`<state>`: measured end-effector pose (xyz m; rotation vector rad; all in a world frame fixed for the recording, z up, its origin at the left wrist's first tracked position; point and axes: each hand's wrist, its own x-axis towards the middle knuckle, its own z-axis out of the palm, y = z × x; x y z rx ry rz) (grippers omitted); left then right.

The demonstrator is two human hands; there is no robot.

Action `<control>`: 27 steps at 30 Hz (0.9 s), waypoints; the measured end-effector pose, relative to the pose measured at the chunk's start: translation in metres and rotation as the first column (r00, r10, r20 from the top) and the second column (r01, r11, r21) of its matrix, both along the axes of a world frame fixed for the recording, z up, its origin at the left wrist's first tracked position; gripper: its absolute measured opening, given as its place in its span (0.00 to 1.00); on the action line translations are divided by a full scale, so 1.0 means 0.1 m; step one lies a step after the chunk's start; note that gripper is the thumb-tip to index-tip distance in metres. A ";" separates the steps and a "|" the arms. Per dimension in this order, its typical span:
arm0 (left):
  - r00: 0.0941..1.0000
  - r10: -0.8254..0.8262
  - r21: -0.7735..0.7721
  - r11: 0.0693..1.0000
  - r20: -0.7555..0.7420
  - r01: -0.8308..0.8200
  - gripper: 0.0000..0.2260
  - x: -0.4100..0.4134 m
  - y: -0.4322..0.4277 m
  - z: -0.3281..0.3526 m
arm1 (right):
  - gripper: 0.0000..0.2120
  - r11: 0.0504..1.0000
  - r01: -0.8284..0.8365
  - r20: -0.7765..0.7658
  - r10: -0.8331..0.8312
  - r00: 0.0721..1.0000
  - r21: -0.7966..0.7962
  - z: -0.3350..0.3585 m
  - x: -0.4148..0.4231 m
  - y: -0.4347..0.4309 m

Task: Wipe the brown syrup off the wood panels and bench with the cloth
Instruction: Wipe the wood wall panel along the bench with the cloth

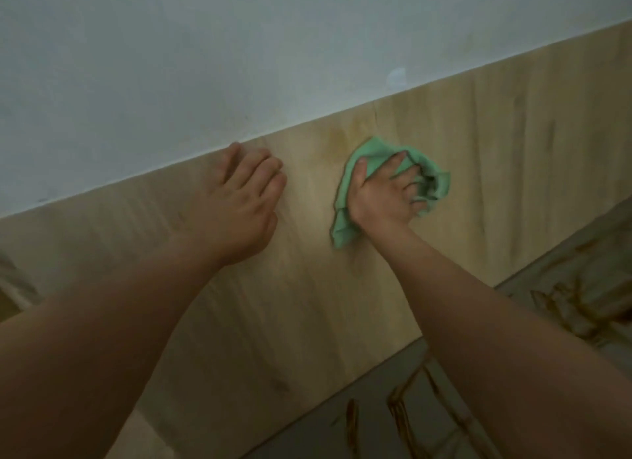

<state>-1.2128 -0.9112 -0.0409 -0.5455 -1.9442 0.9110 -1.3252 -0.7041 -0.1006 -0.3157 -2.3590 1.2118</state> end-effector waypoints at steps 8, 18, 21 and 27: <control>0.999 0.048 0.042 0.998 -0.014 -0.047 0.27 -0.04 0.04 -0.17 | 0.38 0.965 0.077 -0.182 -0.031 0.983 0.251 0.01 0.12 0.15; 0.998 -0.030 0.054 0.998 -0.058 0.033 0.20 -0.12 0.08 -0.06 | 0.40 0.999 -0.032 -0.435 0.035 0.900 0.015 0.42 -0.05 -0.30; 0.995 -0.053 -0.010 0.999 -0.083 0.052 0.20 -0.19 0.04 -0.08 | 0.39 0.968 0.058 -0.290 -0.130 0.948 -0.243 0.50 -0.42 0.05; 0.992 -0.083 -0.037 0.996 -0.100 0.080 0.18 -0.21 0.06 -0.08 | 0.45 0.982 -0.171 -0.323 0.136 0.937 -0.084 -0.03 0.00 -0.24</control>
